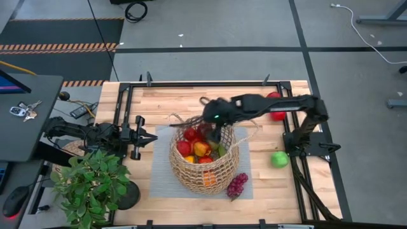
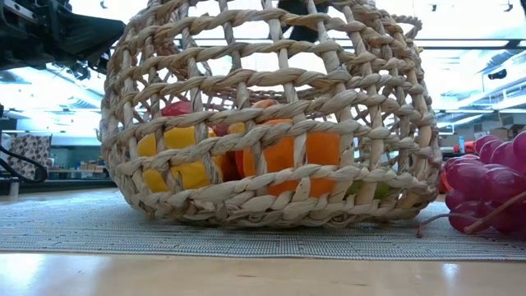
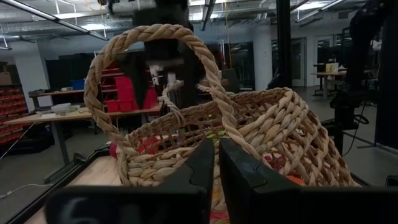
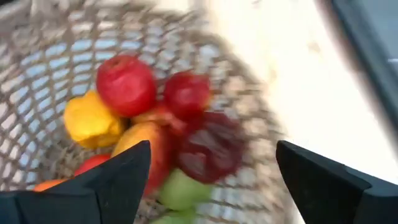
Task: Build produce basket
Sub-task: Put the red pomegranate into the brown basket
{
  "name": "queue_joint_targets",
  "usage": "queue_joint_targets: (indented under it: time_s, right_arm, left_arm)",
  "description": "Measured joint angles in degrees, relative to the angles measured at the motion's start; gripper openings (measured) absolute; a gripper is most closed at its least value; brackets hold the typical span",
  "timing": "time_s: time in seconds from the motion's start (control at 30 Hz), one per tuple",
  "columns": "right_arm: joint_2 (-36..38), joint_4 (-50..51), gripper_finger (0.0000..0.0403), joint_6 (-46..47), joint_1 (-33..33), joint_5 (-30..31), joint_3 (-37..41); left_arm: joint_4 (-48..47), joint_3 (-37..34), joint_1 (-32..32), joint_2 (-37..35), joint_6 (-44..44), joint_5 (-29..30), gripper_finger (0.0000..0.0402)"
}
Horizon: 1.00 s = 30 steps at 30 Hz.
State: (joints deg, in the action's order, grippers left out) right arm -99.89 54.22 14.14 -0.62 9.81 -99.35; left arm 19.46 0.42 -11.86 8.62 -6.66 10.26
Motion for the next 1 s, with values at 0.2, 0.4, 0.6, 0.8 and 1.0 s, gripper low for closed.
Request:
queue_joint_targets:
  time_s: [0.2,0.4,0.6,0.8,1.0]
  right_arm:
    - [8.6,6.7,0.0348,4.6,-0.2,11.0,0.7]
    - [15.1,11.1,0.0348,7.9,5.4,13.2,6.1]
    - [20.3,6.7,0.0348,6.8,18.1,14.0,16.4]
    - [22.3,0.5,0.0348,6.5,31.7,12.7,27.5]
    - [22.3,0.8,0.0348,6.0,41.7,5.0,35.6]
  left_arm:
    - [0.0,0.0,0.0,0.0,0.0,0.0,0.0030]
    - [0.0,0.0,0.0,0.0,0.0,0.0,0.0035]
    - [0.0,0.0,0.0,0.0,0.0,0.0,0.0028]
    - [0.0,0.0,0.0,0.0,0.0,0.0,0.0034]
    - [0.0,0.0,0.0,0.0,0.0,0.0,0.0033]
